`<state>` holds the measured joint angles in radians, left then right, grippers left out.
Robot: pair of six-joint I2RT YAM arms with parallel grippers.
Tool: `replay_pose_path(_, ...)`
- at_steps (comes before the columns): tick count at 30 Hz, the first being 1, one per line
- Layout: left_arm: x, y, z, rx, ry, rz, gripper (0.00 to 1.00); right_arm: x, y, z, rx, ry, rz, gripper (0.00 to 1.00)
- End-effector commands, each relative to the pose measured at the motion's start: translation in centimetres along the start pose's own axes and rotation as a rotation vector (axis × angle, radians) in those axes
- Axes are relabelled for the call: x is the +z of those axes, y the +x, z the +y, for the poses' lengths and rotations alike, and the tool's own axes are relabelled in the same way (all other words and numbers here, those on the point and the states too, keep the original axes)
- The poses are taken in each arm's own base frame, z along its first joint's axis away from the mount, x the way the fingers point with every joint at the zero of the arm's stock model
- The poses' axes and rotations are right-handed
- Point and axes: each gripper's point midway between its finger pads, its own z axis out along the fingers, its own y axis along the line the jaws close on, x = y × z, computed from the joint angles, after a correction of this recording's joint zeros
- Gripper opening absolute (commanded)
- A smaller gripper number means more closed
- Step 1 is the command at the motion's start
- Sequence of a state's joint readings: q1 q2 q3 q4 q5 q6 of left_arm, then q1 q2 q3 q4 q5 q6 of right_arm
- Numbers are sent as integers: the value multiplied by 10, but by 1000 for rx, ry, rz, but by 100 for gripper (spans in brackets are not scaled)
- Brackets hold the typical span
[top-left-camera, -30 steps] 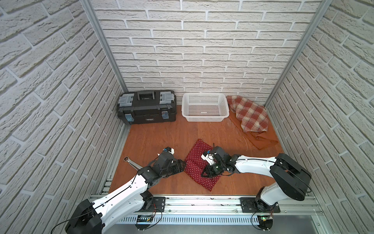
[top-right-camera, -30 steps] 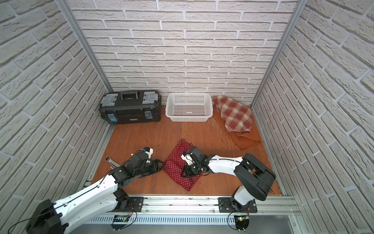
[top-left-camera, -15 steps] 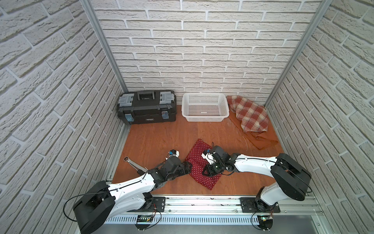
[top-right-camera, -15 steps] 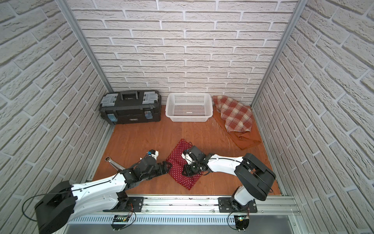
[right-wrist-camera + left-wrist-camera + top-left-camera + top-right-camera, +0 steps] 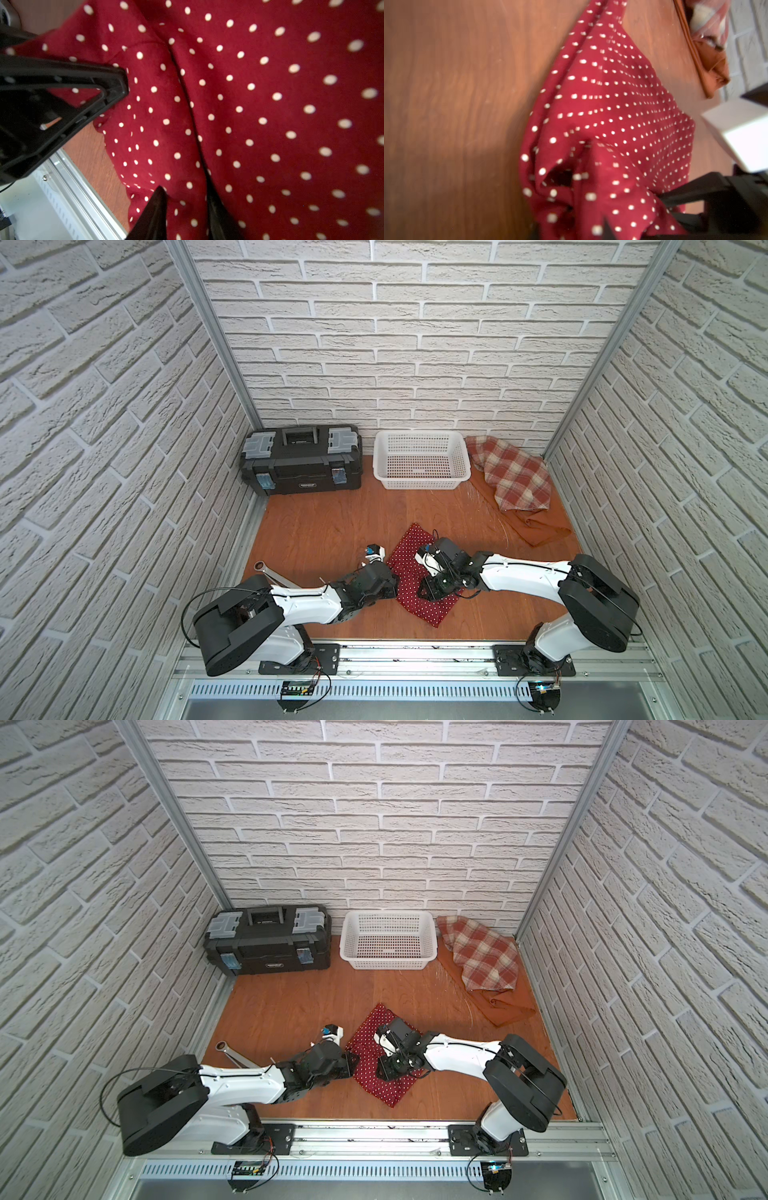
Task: Roll up the skirts
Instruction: Roll the skirt at the center of the board.
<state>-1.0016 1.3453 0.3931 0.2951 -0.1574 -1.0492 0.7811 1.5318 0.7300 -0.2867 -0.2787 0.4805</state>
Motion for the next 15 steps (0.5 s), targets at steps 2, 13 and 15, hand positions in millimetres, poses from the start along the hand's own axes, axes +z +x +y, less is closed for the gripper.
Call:
replay_pose_path(2, -1, -8, -2, 81, -52, -33, 5, -10, 24, -35, 9, 181, 47, 38)
replay_pose_path(13, -5, -7, 6, 75, -104, -14, 0, -63, 15, -43, -38, 334, -85, 60)
replay_pose_path(15, -5, -6, 6, 80, -115, -5, 0, -78, 13, -40, -73, 380, -123, 70)
